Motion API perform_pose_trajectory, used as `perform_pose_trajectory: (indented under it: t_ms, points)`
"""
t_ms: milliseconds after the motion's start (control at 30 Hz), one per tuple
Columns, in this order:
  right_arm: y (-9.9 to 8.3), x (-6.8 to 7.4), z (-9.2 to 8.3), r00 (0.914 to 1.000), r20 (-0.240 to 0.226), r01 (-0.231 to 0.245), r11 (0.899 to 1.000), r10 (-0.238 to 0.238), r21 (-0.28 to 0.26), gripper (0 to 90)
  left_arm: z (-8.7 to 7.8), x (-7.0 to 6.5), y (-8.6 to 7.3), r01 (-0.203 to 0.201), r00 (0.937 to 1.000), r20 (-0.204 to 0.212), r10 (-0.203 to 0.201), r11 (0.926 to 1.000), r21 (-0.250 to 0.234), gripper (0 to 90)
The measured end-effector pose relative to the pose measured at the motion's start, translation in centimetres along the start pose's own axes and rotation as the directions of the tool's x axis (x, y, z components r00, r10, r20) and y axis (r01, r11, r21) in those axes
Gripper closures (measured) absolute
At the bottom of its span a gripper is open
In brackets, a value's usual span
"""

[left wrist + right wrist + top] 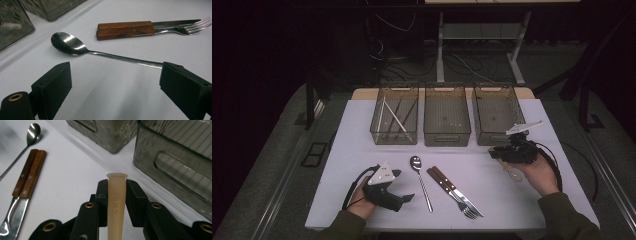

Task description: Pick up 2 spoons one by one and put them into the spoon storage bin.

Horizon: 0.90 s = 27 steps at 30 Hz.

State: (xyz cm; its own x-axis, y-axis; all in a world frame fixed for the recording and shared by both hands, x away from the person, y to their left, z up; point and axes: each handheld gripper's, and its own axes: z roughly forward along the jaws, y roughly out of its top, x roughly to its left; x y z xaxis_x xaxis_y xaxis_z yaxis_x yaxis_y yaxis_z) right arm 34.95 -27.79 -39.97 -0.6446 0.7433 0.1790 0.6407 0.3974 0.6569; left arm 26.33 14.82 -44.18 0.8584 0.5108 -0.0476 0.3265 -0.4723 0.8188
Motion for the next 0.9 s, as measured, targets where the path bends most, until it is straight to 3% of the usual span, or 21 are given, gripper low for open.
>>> perform_pose_trajectory:
  t_ms: [900]
  points:
    - [5.1,1.0,0.3,0.9994,-0.034,0.010,0.999,-0.011,-0.045,73.5,-0.1,0.3,-0.1,0.006,1.0000,-0.003,-0.006,1.0000,-0.006,9.1]
